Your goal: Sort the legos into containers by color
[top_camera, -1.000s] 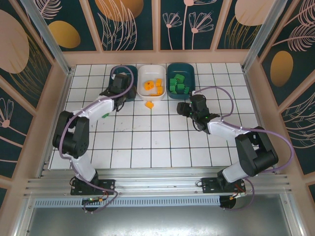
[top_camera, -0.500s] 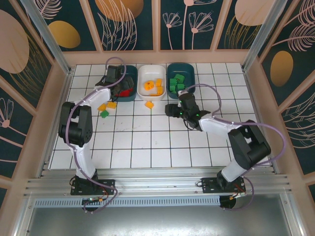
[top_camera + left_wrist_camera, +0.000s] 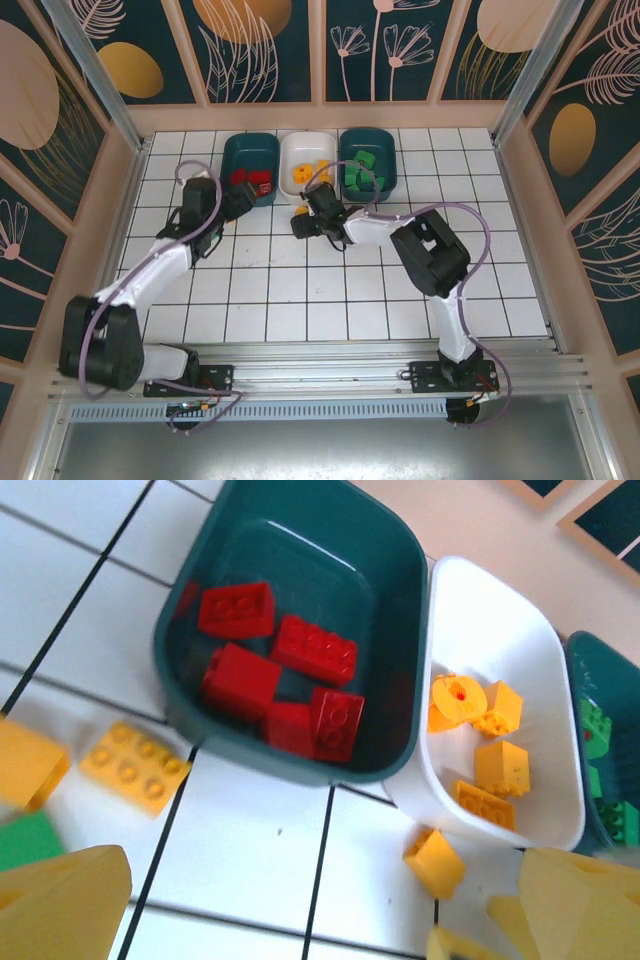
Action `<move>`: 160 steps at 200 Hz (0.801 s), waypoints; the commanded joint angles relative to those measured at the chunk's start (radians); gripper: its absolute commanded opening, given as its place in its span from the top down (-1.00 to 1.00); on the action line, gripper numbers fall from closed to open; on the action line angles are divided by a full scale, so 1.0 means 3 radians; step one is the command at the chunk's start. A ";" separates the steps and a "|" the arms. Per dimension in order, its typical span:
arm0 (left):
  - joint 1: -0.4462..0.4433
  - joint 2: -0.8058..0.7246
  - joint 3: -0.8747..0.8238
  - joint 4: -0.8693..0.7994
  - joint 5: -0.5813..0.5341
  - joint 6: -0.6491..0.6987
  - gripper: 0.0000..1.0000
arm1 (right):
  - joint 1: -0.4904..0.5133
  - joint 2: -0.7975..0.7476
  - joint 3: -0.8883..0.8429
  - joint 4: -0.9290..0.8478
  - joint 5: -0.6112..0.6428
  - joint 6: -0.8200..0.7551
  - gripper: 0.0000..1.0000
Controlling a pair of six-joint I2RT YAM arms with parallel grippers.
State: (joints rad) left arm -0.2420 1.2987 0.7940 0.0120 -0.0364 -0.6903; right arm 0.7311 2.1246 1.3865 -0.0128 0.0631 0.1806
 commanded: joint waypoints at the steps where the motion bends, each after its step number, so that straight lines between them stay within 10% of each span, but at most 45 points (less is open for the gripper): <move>1: 0.0010 -0.0281 -0.0206 0.0059 0.0048 -0.0214 -0.97 | -0.0002 0.0193 0.0246 -0.0104 0.0129 -0.0027 -0.47; 94: 0.0011 -0.1235 -0.0666 -0.0185 -0.0119 -0.0423 -0.97 | 0.0116 0.0618 0.0508 0.0247 0.0326 -0.0115 -0.29; 160: 0.0012 -0.1195 -0.0662 -0.0274 -0.0203 -0.0395 -0.97 | 0.0277 0.0091 0.0080 0.0475 0.0293 -0.0113 0.40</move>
State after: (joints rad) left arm -0.2417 0.9424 0.6044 -0.0502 -0.0765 -0.8032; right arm 0.7769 2.2433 1.4784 0.0967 0.1814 0.1387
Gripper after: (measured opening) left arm 0.985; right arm 0.338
